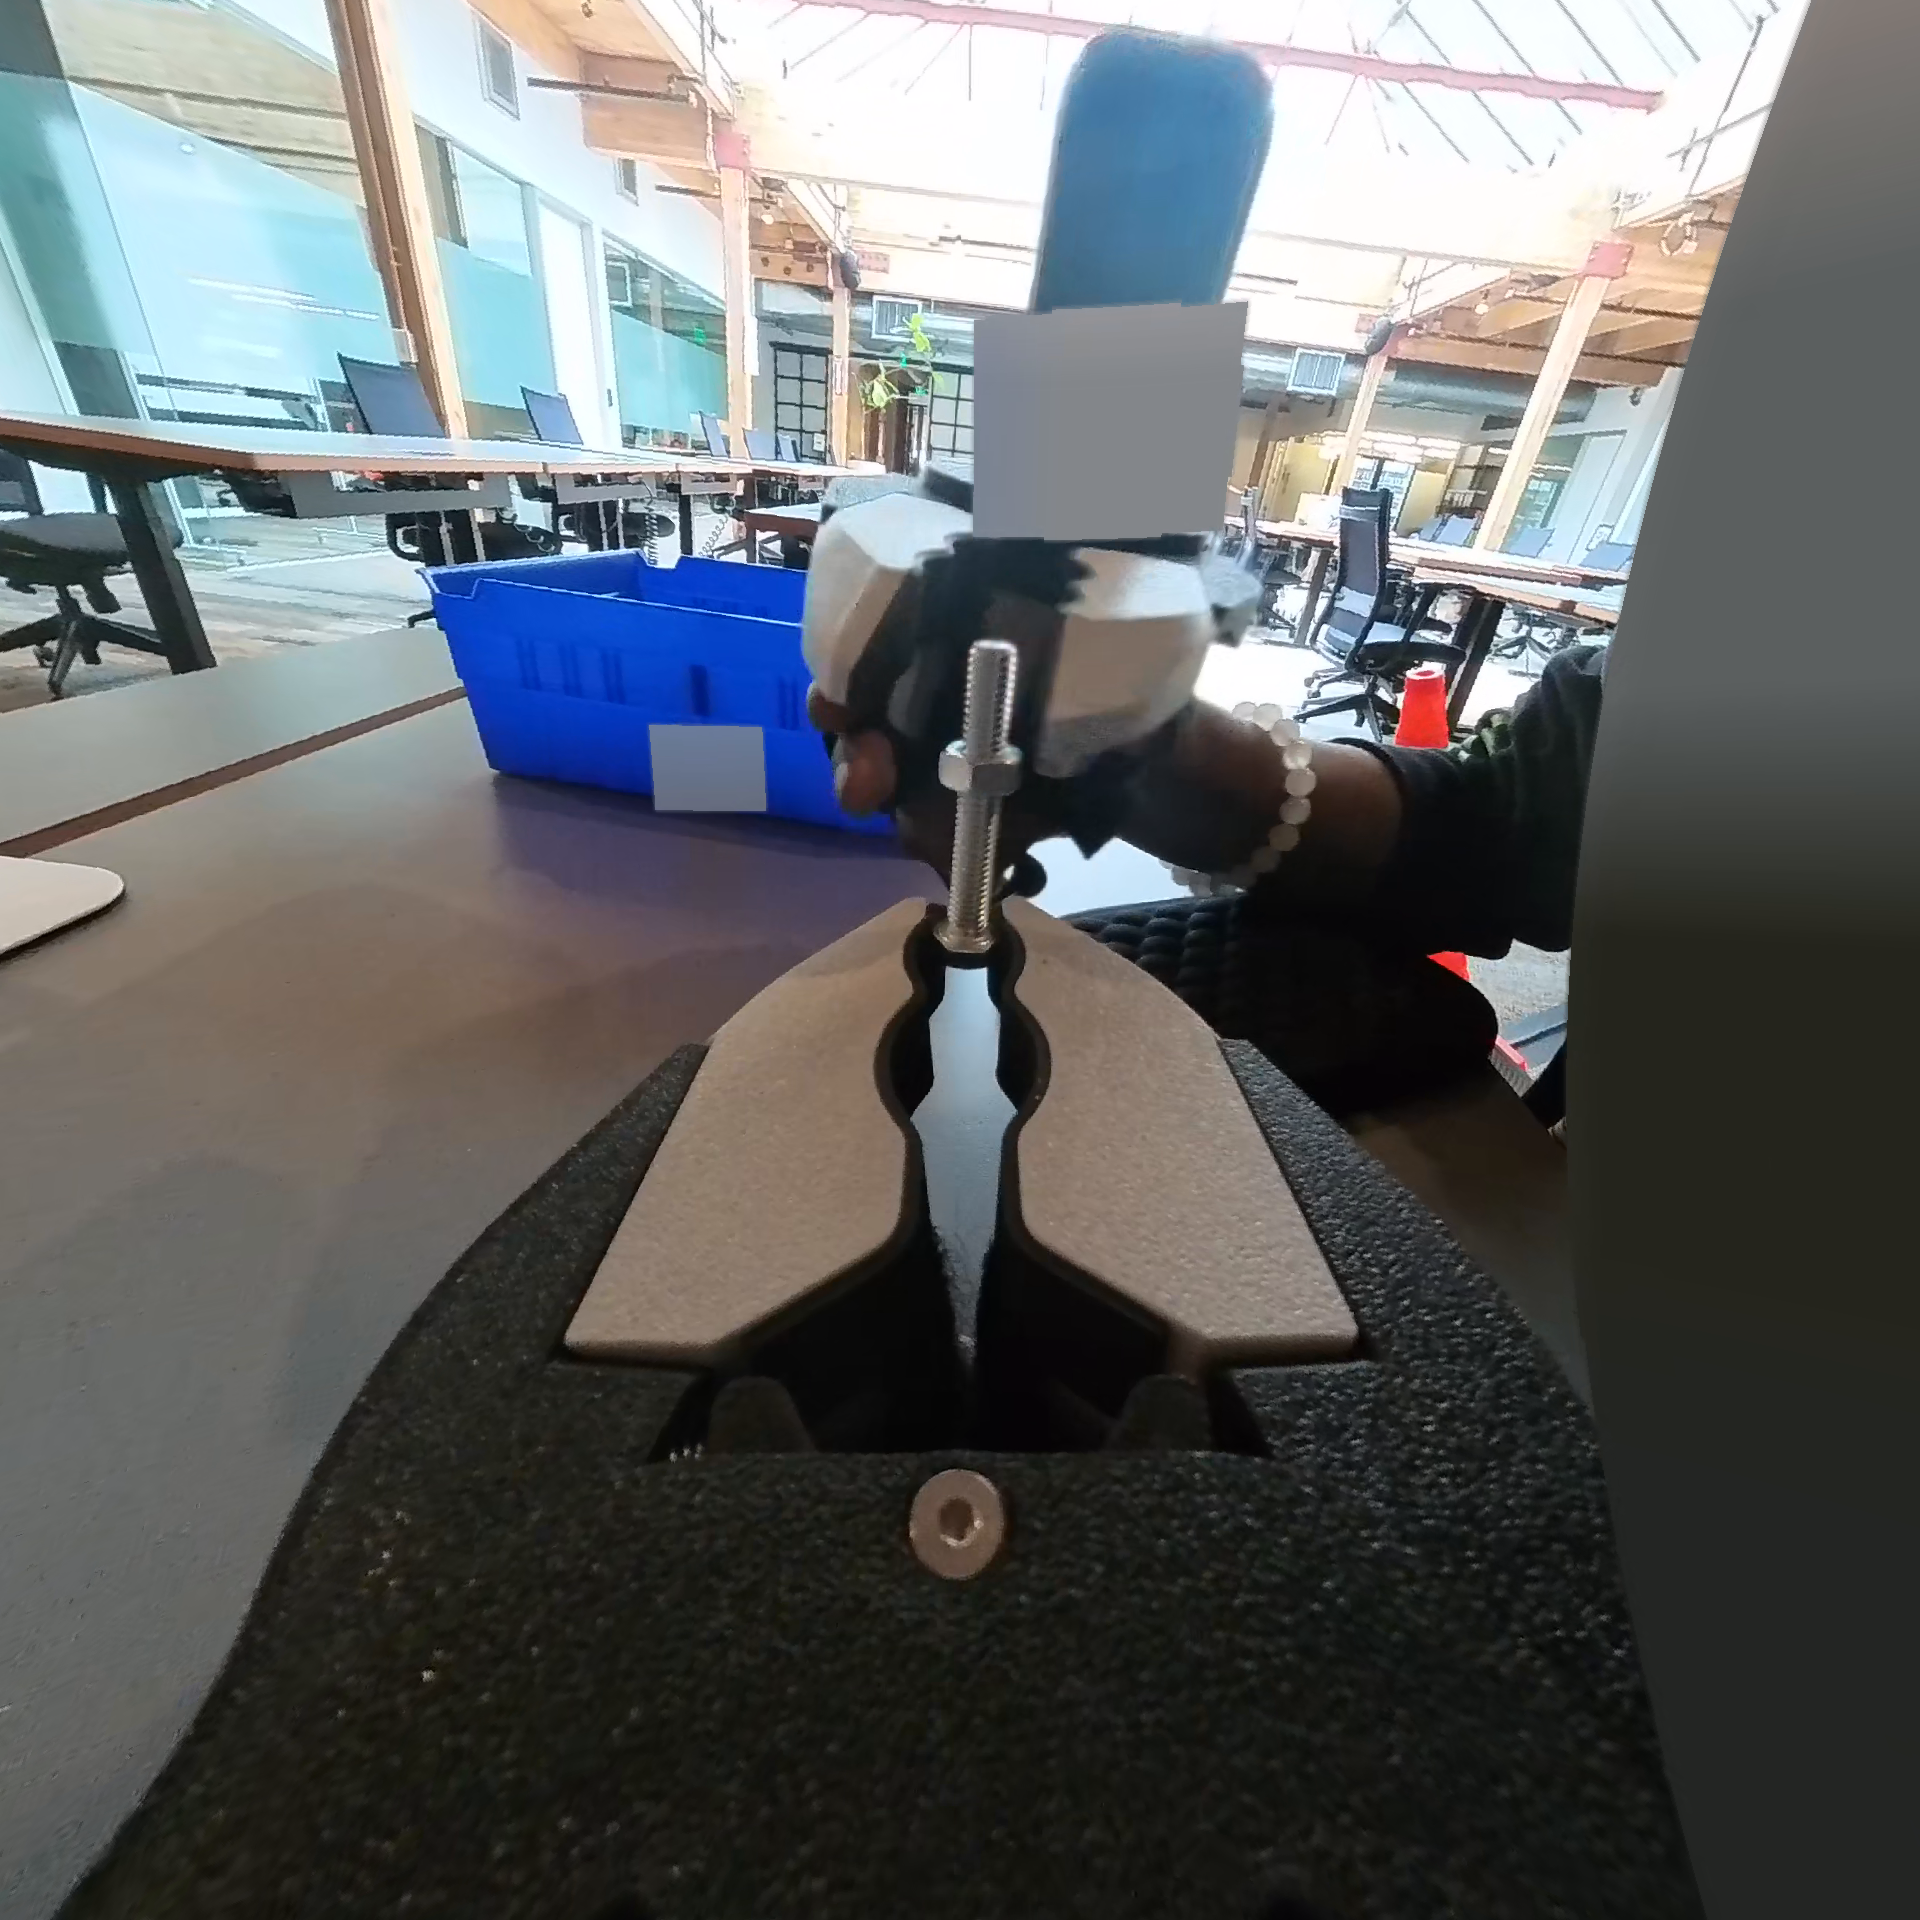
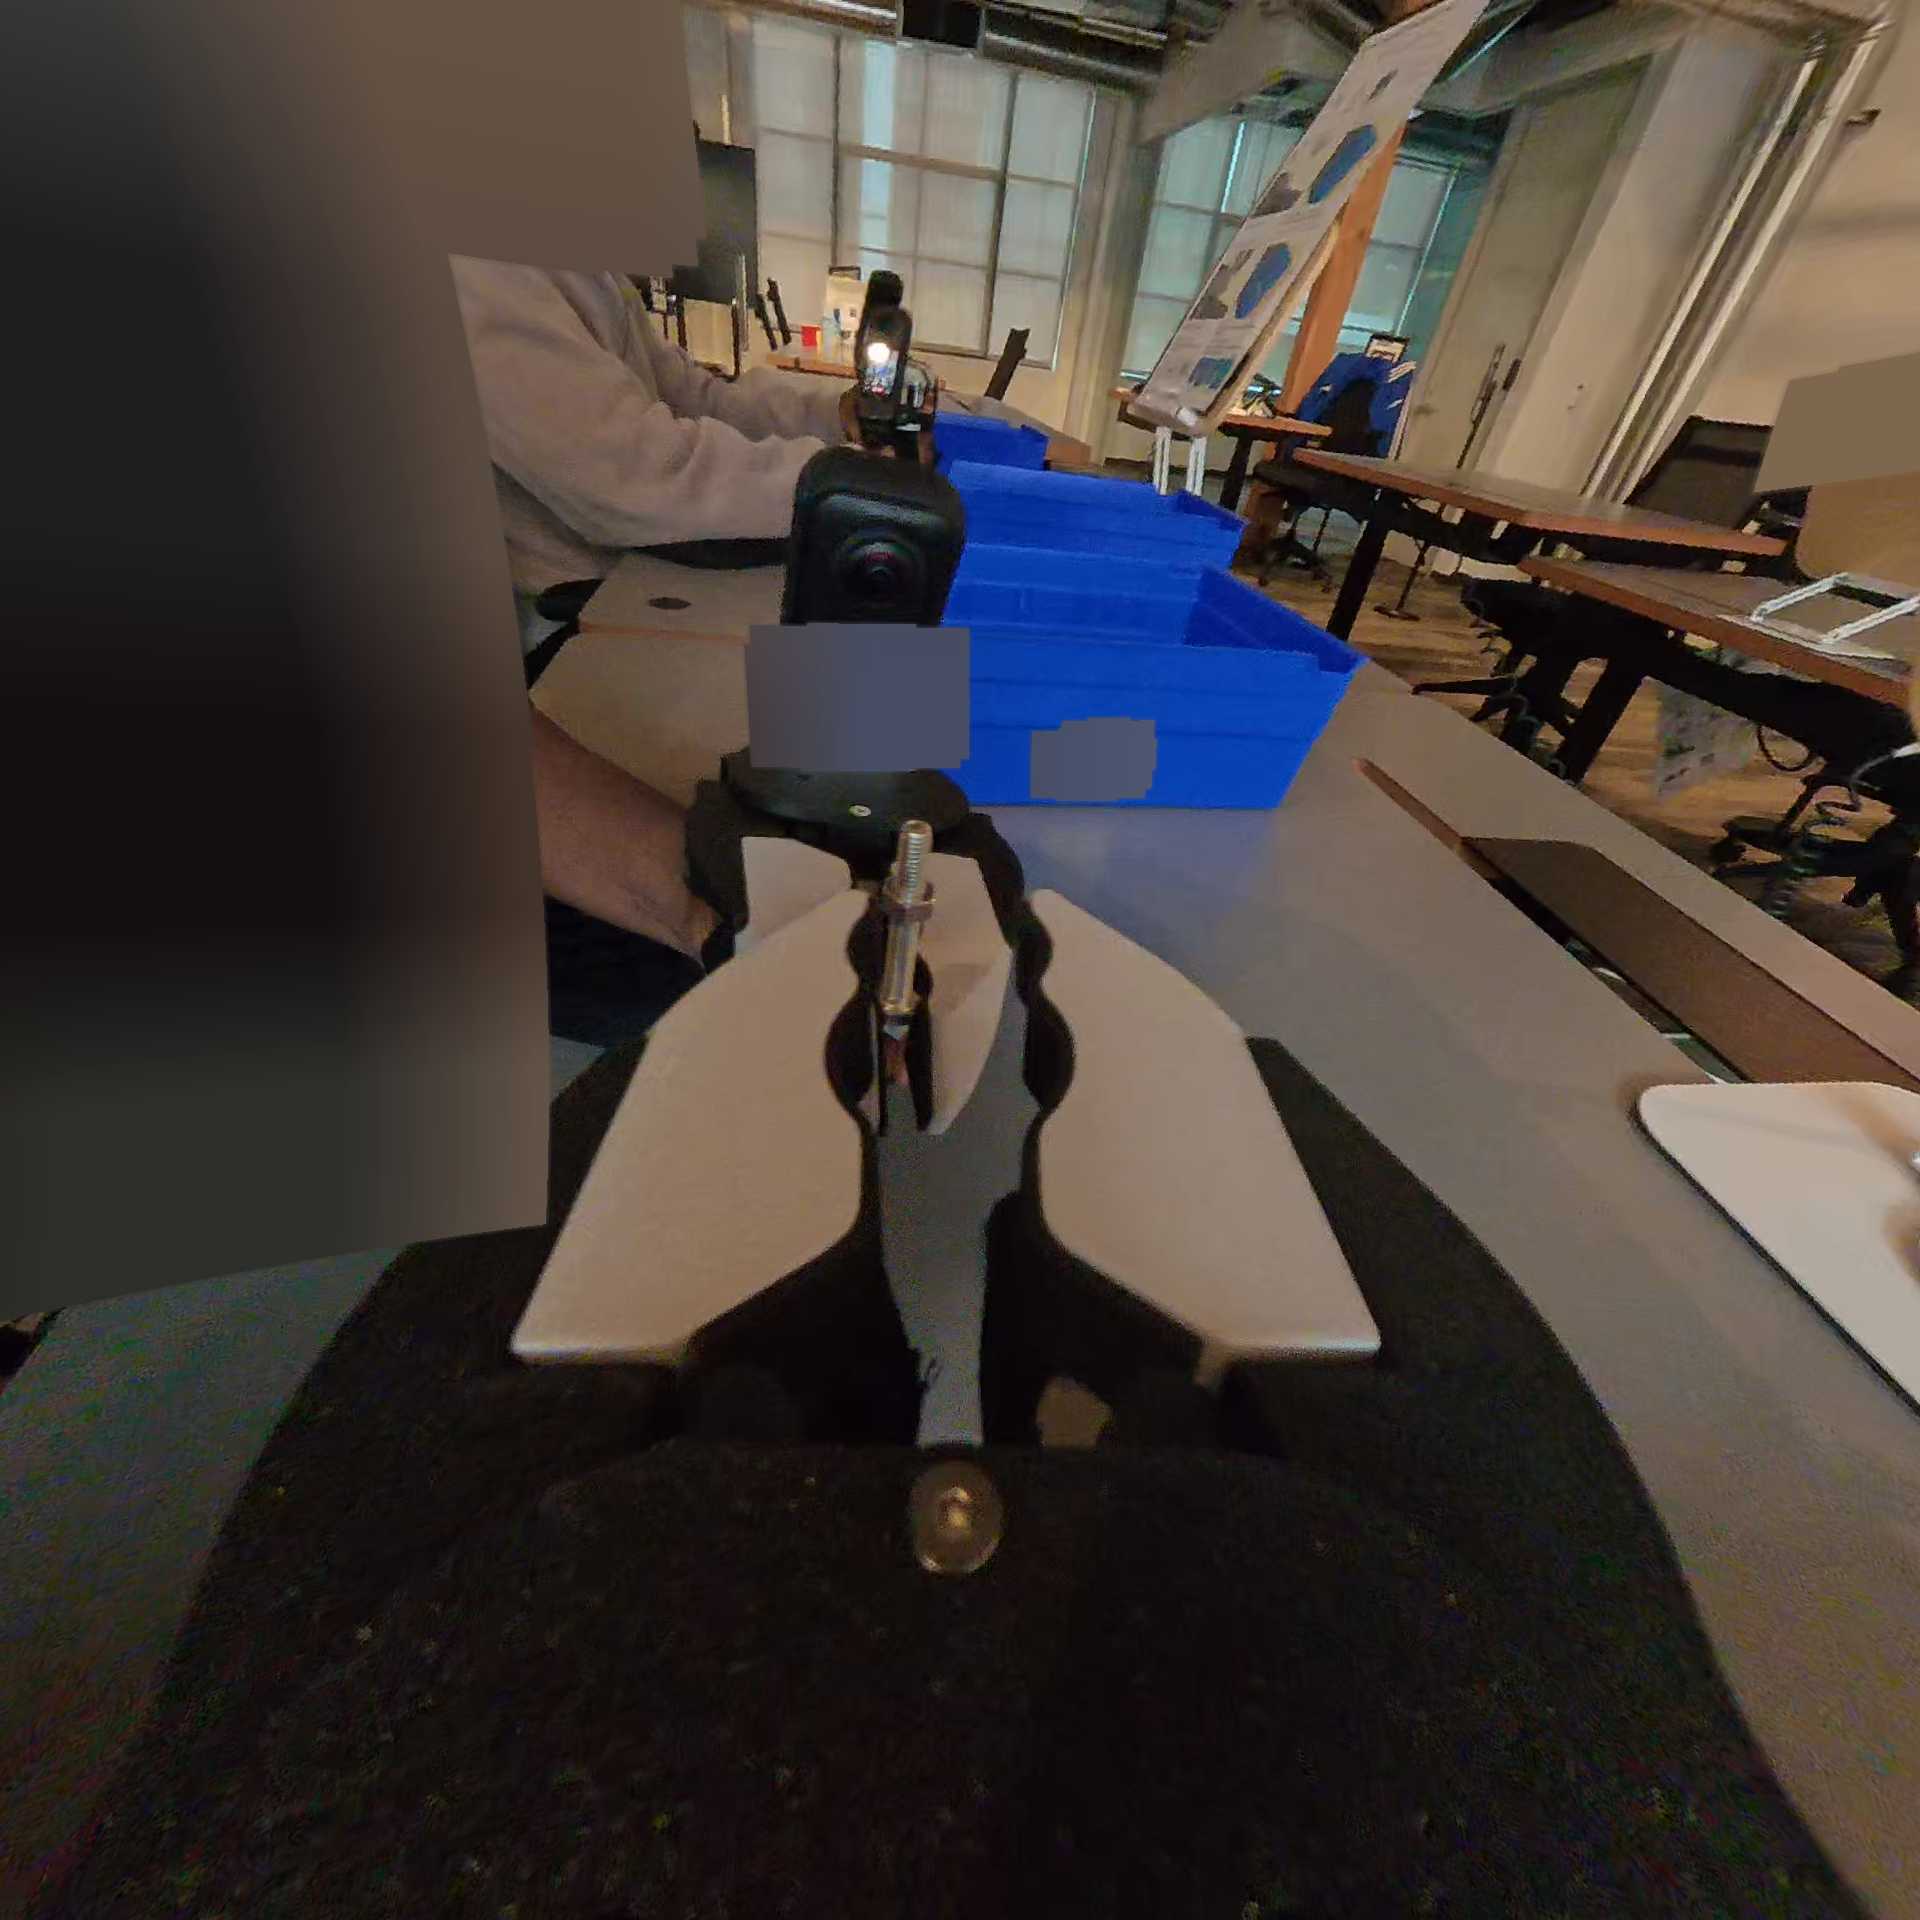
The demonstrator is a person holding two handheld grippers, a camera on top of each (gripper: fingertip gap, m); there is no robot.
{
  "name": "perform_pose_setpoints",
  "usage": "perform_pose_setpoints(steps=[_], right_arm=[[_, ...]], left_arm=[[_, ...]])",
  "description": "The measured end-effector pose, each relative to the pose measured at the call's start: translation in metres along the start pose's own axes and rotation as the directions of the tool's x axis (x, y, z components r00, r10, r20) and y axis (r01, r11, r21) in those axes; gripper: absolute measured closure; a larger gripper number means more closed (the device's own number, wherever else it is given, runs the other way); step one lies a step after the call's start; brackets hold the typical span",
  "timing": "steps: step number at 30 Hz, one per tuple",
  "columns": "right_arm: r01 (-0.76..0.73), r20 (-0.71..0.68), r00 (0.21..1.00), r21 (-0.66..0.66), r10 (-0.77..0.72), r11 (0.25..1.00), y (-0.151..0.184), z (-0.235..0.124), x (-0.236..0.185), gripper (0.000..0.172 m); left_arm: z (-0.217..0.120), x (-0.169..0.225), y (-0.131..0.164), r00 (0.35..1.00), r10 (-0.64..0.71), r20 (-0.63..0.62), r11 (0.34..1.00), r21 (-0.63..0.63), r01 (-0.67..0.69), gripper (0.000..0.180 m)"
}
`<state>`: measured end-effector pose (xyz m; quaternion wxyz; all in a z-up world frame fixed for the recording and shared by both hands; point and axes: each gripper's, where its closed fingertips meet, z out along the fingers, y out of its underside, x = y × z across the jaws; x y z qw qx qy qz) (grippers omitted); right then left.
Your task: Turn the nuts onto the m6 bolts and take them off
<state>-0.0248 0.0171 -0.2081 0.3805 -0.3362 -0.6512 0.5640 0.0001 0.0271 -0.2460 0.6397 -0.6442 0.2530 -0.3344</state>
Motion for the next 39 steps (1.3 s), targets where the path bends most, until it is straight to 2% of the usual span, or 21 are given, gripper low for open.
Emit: perform_pose_setpoints(steps=[1,3,5,7,9,11,12,15,16,18,21,22,24,25,28,31,32,35,37,39], right_arm=[[0.006,0.004,1.000,-0.016,-0.006,1.000,0.002,0.003,-0.002,0.142],[0.019,-0.004,1.000,-0.031,-0.019,0.999,0.004,0.005,-0.003,0.142],[0.008,-0.029,1.000,-0.011,-0.009,1.000,0.002,0.002,0.002,0.160],[-0.016,-0.042,0.999,0.005,0.016,1.000,0.000,-0.002,0.008,0.164],[-0.019,-0.023,1.000,0.010,0.019,1.000,-0.001,-0.001,0.004,0.160],[-0.010,0.001,1.000,-0.011,0.010,1.000,0.002,0.003,-0.002,0.145],[-0.003,-0.002,1.000,-0.027,0.003,1.000,0.004,0.005,-0.002,0.144],[-0.010,-0.041,0.999,-0.003,0.010,1.000,0.001,0.001,0.005,0.163],[-0.019,-0.041,0.999,0.007,0.019,1.000,-0.001,-0.001,0.006,0.164],[-0.025,-0.029,0.999,0.014,0.026,1.000,-0.002,-0.001,0.005,0.161],[-0.009,-0.004,1.000,-0.022,0.009,1.000,0.002,0.004,-0.002,0.145],[-0.007,-0.006,1.000,-0.028,0.007,1.000,0.003,0.005,-0.003,0.145],[-0.007,-0.017,1.000,-0.012,0.007,1.000,0.002,0.003,0.000,0.162],[-0.012,-0.028,1.000,0.001,0.012,1.000,0.000,0.001,0.002,0.164],[-0.023,-0.017,1.000,0.005,0.023,1.000,-0.001,-0.001,0.003,0.160],[-0.014,0.002,1.000,-0.030,0.014,0.999,0.004,0.004,-0.002,0.143],[-0.011,-0.001,1.000,-0.033,0.011,0.999,0.004,0.005,-0.002,0.143],[-0.015,-0.032,0.999,-0.009,0.014,1.000,0.001,0.001,0.004,0.162],[-0.022,-0.030,0.999,-0.001,0.022,1.000,-0.001,-0.001,0.004,0.163],[-0.017,-0.013,1.000,-0.008,0.017,1.000,-0.001,0.001,0.000,0.155]], left_arm=[[0.000,0.000,0.000,1.000,0.002,0.000,1.000,-0.001,-0.002,0.173],[0.000,0.001,0.000,1.000,0.006,0.000,1.000,-0.002,-0.006,0.173],[0.000,0.001,0.000,1.000,0.007,-0.001,1.000,-0.002,-0.007,0.173],[0.000,0.001,0.000,1.000,0.007,-0.001,1.000,-0.003,-0.007,0.173],[0.000,0.001,0.000,1.000,0.006,0.000,1.000,-0.004,-0.006,0.173],[0.000,0.000,0.000,1.000,0.003,0.000,1.000,-0.003,-0.003,0.173],[0.000,0.001,0.000,1.000,0.003,0.000,1.000,-0.003,-0.003,0.173],[0.000,0.000,0.000,1.000,0.003,0.001,1.000,-0.002,-0.003,0.173],[0.000,0.000,0.000,1.000,0.003,0.001,1.000,-0.003,-0.003,0.173],[0.000,0.000,0.000,1.000,0.005,0.004,1.000,-0.004,-0.005,0.173],[0.000,0.000,0.001,1.000,0.005,0.004,1.000,-0.004,-0.005,0.173],[0.001,0.001,0.001,1.000,0.008,0.003,1.000,-0.007,-0.008,0.173],[0.000,0.000,0.001,1.000,0.007,0.004,1.000,-0.006,-0.007,0.173],[0.000,0.000,0.000,1.000,0.004,0.004,1.000,-0.004,-0.004,0.173],[0.000,0.000,0.001,1.000,0.004,0.004,1.000,-0.006,-0.003,0.173],[0.000,0.000,0.001,1.000,0.002,0.004,1.000,-0.005,-0.002,0.173],[0.000,0.000,0.001,1.000,0.004,0.004,1.000,-0.006,-0.004,0.173],[0.000,0.000,0.001,1.000,0.003,0.005,1.000,-0.004,-0.003,0.173],[0.000,-0.001,0.001,1.000,0.005,0.007,1.000,-0.005,-0.004,0.173],[0.001,0.000,0.001,1.000,0.007,0.008,1.000,-0.007,-0.007,0.173]])
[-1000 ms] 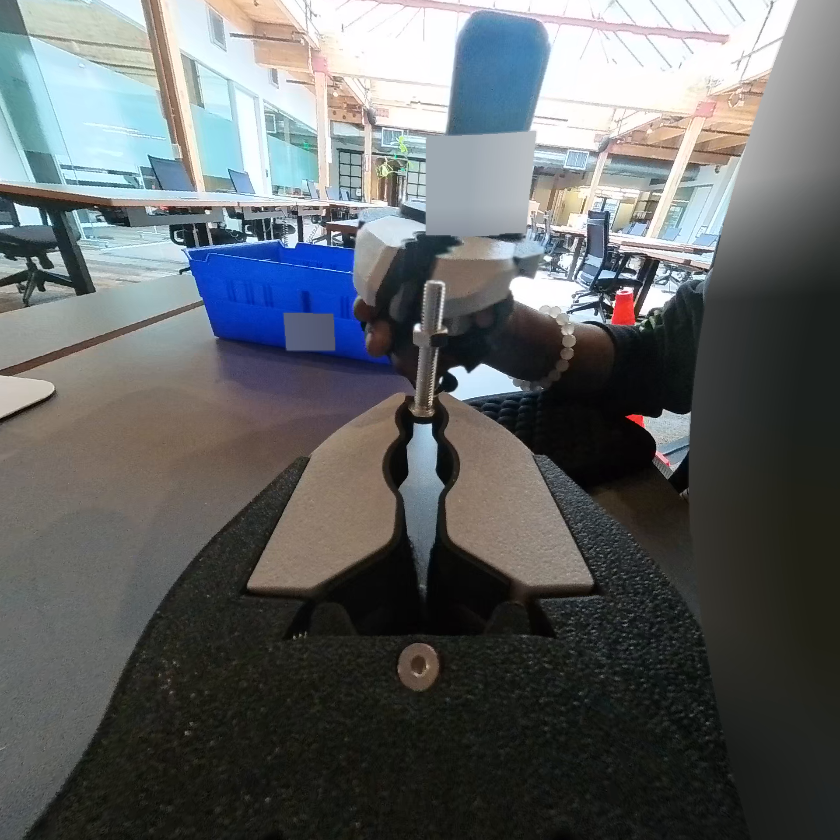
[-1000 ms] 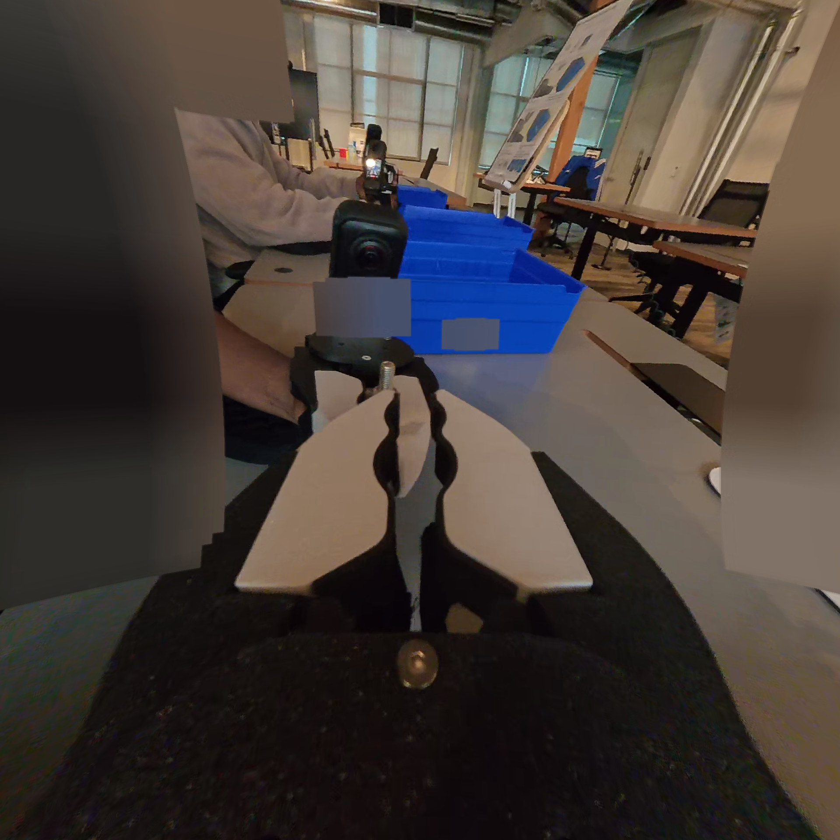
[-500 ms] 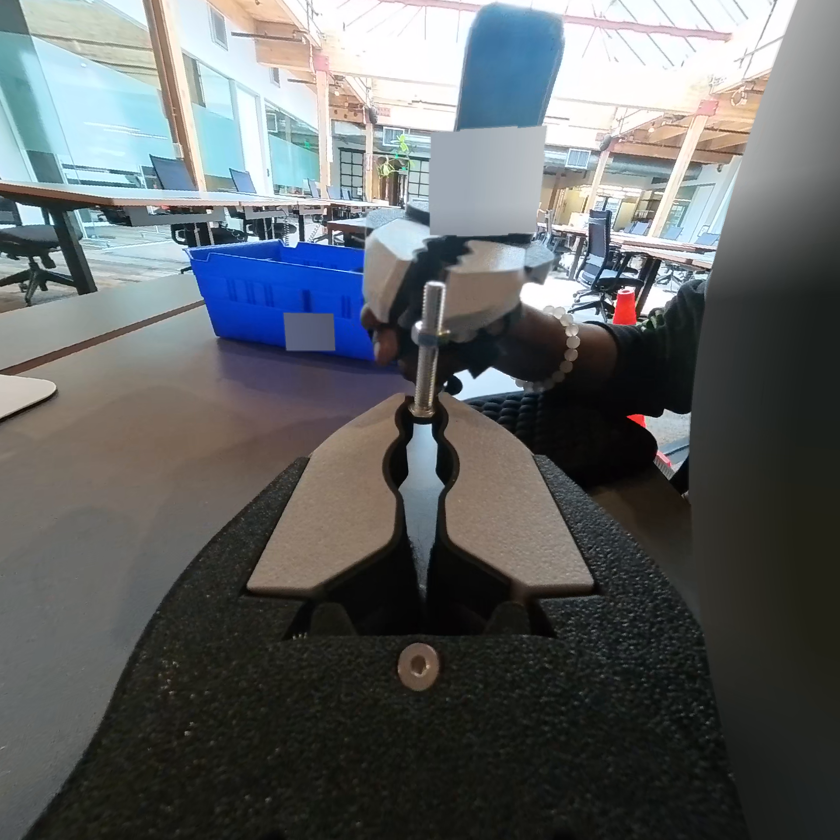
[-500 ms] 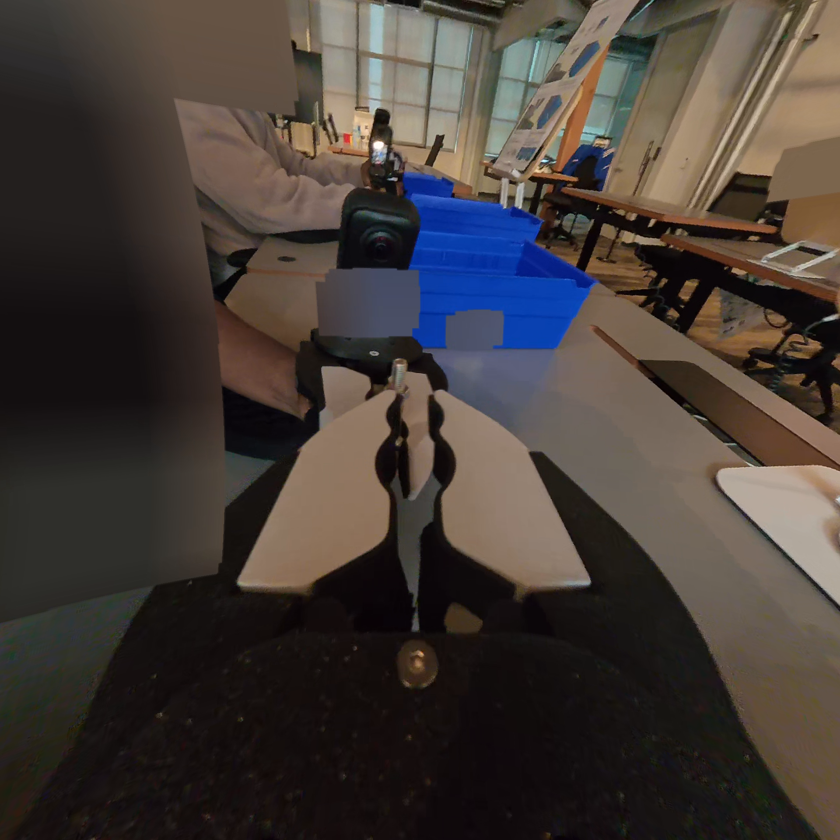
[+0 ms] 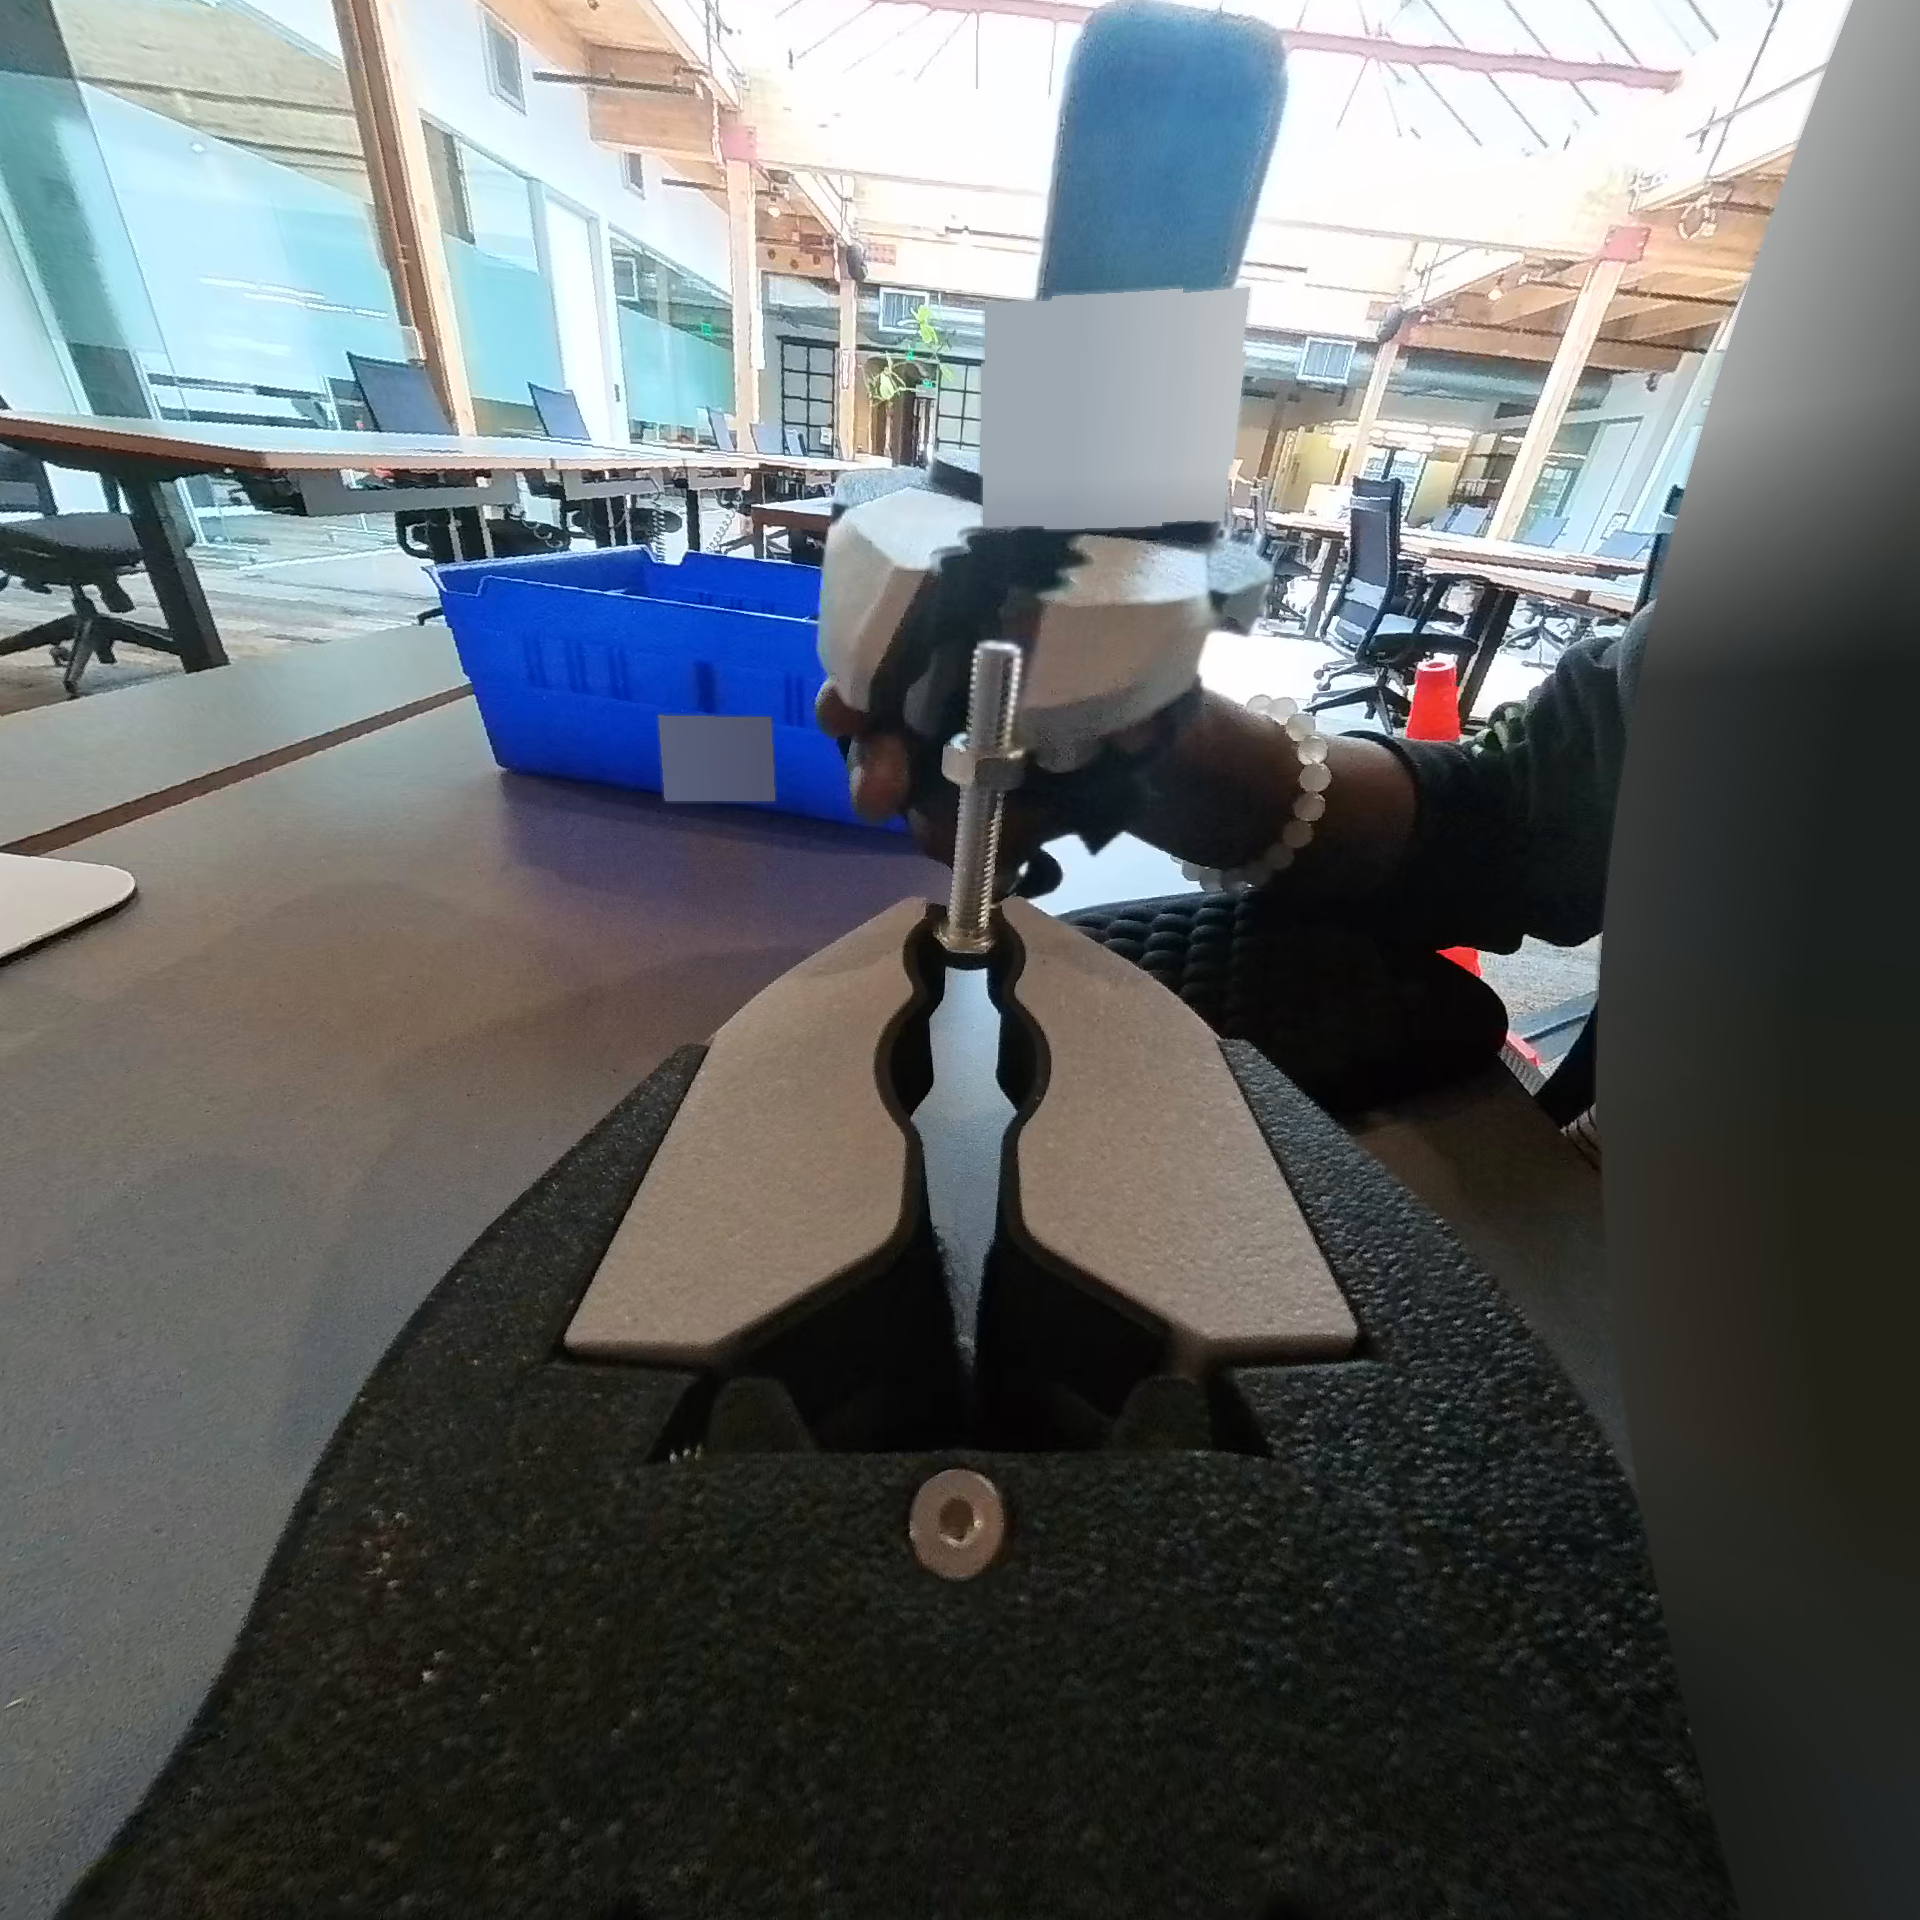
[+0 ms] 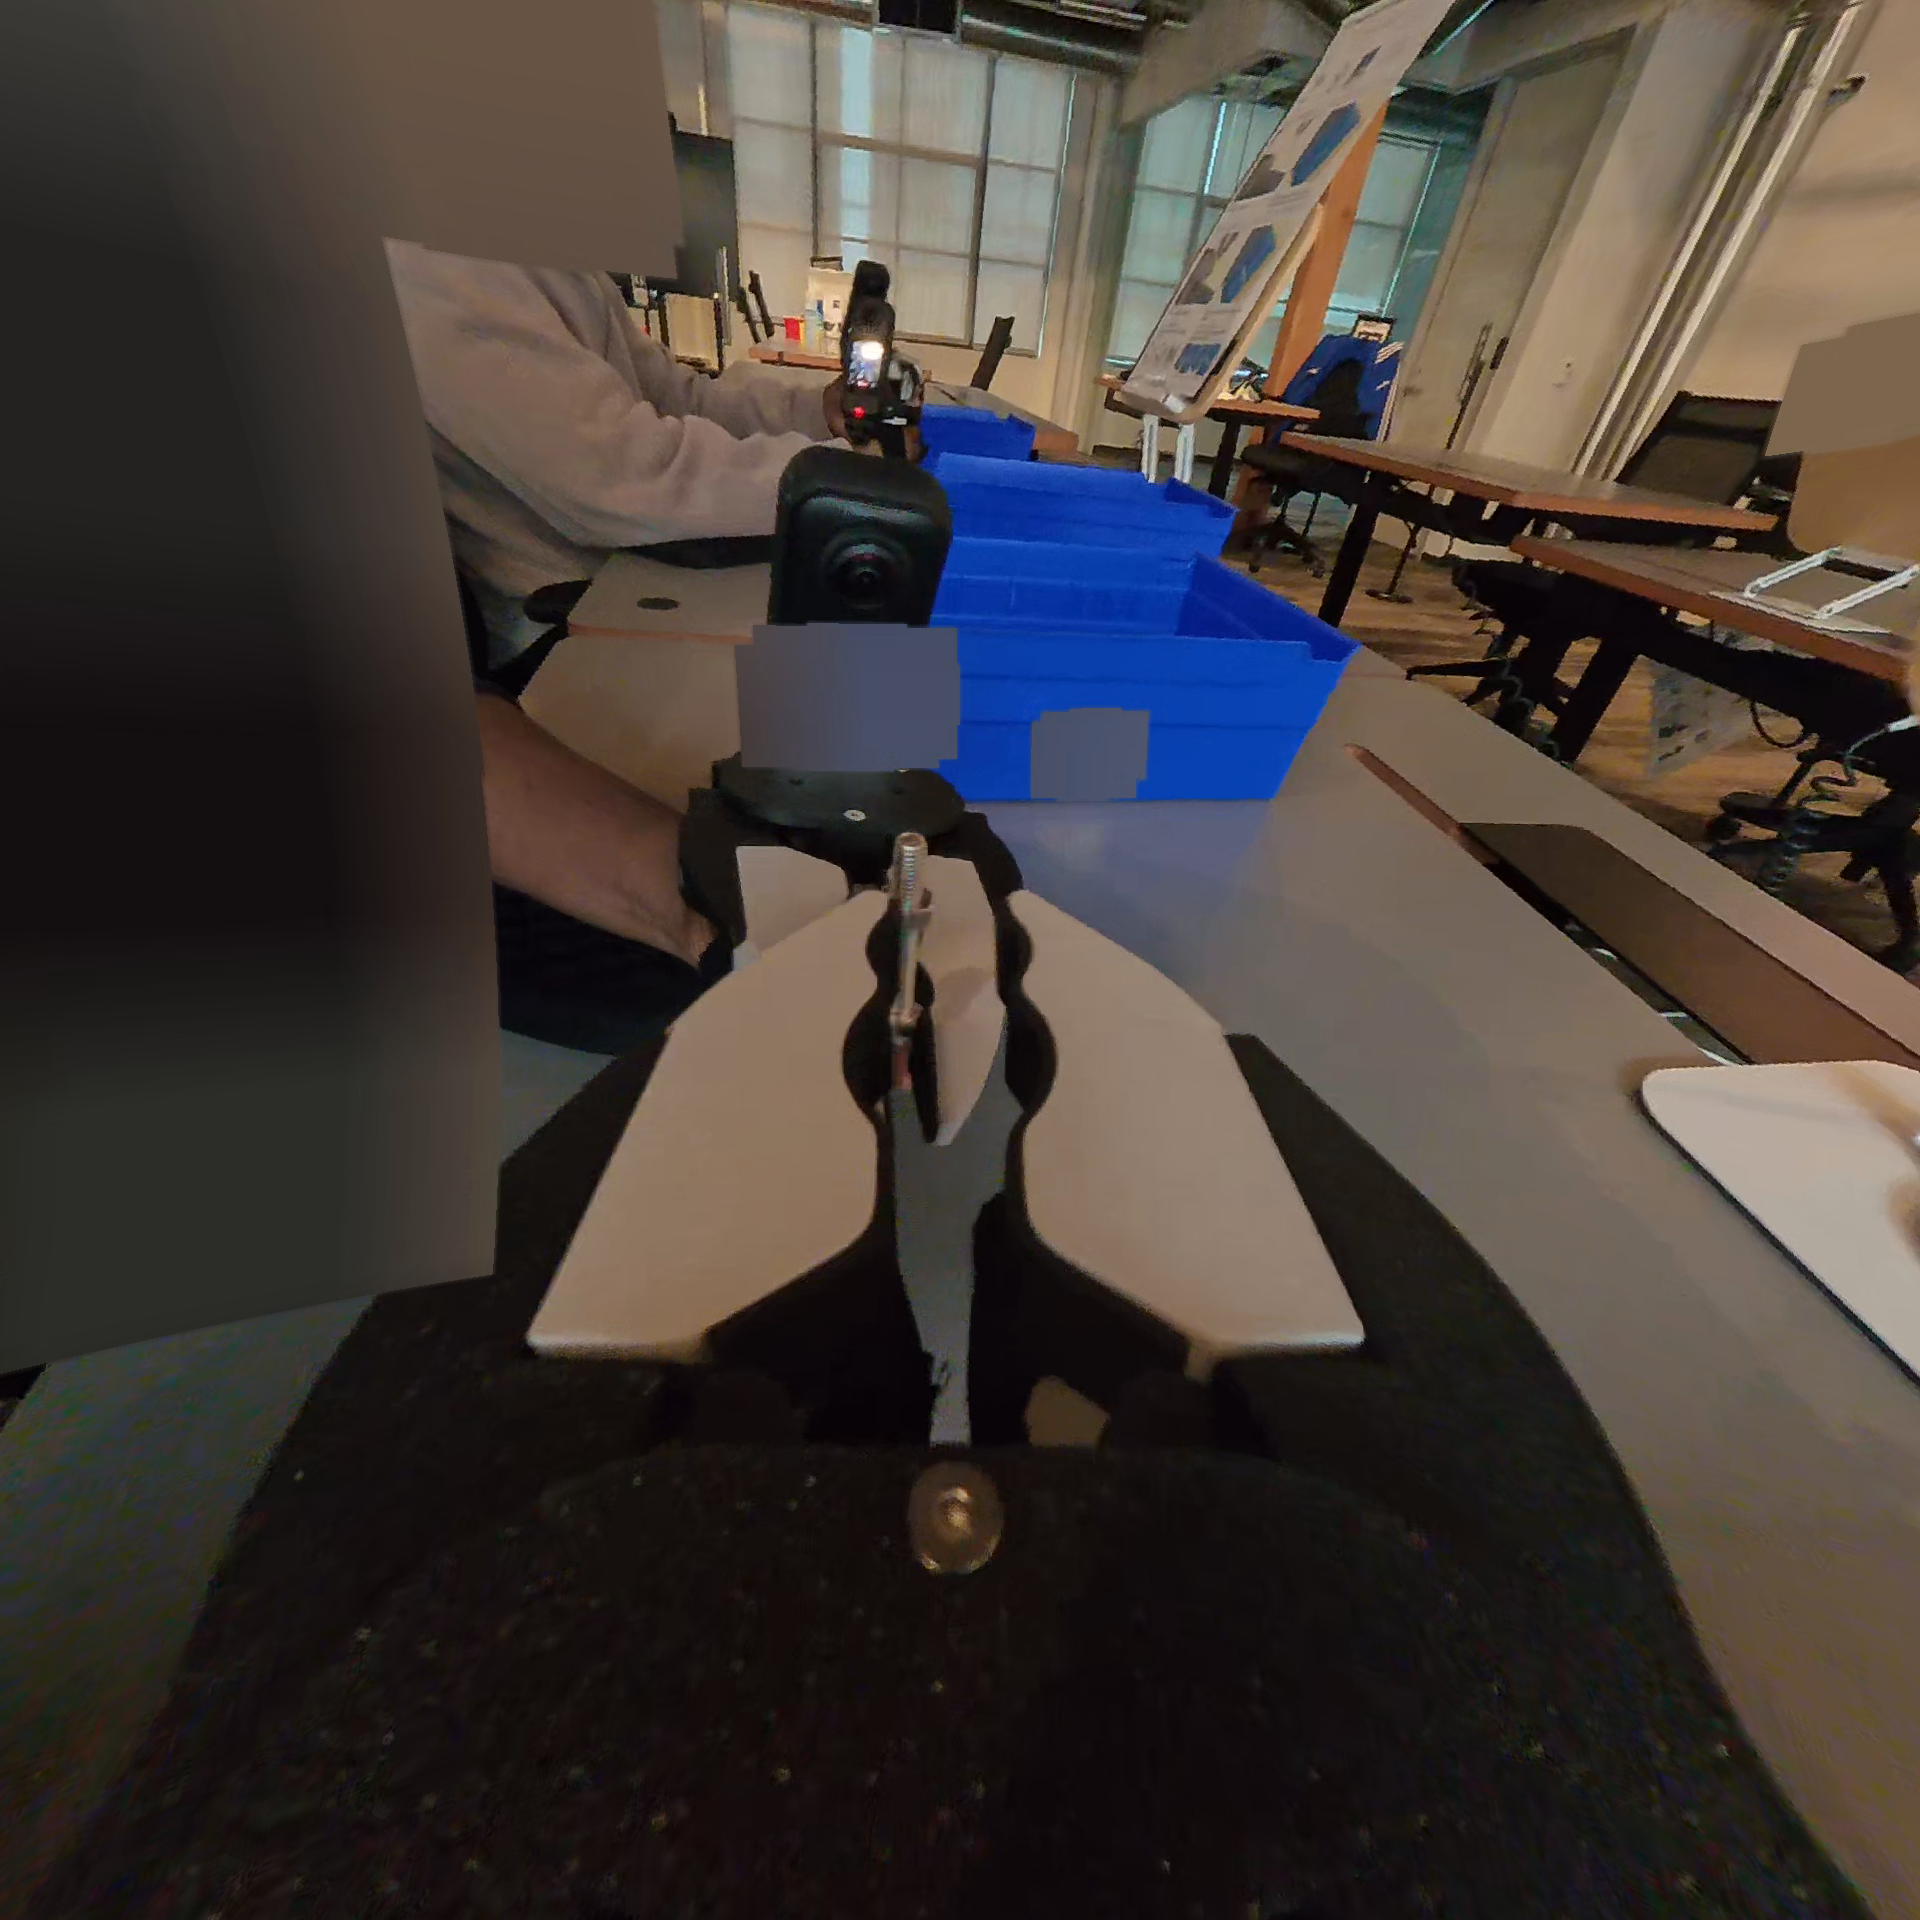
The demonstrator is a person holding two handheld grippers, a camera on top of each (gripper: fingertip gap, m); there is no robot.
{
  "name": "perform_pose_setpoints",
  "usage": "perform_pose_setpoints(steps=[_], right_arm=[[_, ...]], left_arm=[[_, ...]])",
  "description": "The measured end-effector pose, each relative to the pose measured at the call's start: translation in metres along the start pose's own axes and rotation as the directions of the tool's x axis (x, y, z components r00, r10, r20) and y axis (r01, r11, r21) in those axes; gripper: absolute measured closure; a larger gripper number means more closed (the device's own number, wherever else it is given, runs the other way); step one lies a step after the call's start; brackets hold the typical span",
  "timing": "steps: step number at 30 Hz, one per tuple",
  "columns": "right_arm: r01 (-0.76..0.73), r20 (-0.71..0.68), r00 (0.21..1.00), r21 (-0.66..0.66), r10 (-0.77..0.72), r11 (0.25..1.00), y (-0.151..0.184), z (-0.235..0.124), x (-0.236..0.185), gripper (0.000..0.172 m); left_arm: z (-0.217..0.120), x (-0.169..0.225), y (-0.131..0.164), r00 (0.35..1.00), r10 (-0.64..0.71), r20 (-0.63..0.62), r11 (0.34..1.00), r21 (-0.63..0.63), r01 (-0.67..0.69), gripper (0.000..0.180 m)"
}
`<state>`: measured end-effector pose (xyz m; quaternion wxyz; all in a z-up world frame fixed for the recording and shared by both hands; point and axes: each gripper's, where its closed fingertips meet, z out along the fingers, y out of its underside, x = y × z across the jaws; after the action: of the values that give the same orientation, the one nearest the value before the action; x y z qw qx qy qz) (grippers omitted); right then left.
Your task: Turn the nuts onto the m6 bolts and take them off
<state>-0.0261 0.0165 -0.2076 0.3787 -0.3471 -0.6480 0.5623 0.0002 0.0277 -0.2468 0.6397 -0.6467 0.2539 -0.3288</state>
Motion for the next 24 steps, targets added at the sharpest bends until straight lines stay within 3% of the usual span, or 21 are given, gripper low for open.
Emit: perform_pose_setpoints(steps=[2,7,12,14,16,21,24], right_arm=[[0.007,0.012,1.000,-0.028,-0.007,1.000,0.0039,0.0037,-0.0035,0.143],[-0.006,-0.012,1.000,-0.002,0.006,1.000,0.0012,-0.0010,0.0034,0.159],[0.003,0.008,1.000,-0.029,-0.003,1.000,0.0046,0.0032,-0.0017,0.142],[0.008,-0.012,1.000,-0.013,-0.008,1.000,0.0022,0.0015,0.0007,0.161],[0.000,-0.016,1.000,0.005,0.000,1.000,-0.0016,-0.0014,0.0024,0.164],[0.009,0.013,1.000,-0.036,-0.009,0.999,0.0040,0.0044,-0.0045,0.141],[0.005,-0.005,1.000,-0.020,-0.006,1.000,0.0026,0.0018,-0.0003,0.158]], left_arm=[[0.0001,0.0001,0.0002,1.000,0.001,0.000,1.000,-0.001,-0.001,0.173],[-0.0002,-0.0006,-0.0002,1.000,-0.004,0.000,1.000,0.002,0.004,0.173],[0.0000,-0.0003,0.0000,1.000,-0.001,0.000,1.000,0.000,0.001,0.173],[0.0000,-0.0002,0.0000,1.000,0.002,0.001,1.000,0.000,-0.002,0.173],[0.0001,-0.0004,0.0001,1.000,0.001,0.003,1.000,-0.001,-0.001,0.173],[0.0002,-0.0004,0.0002,1.000,0.005,0.004,1.000,-0.002,-0.005,0.173],[0.0001,-0.0010,0.0000,1.000,0.002,0.006,1.000,-0.001,-0.002,0.173]])
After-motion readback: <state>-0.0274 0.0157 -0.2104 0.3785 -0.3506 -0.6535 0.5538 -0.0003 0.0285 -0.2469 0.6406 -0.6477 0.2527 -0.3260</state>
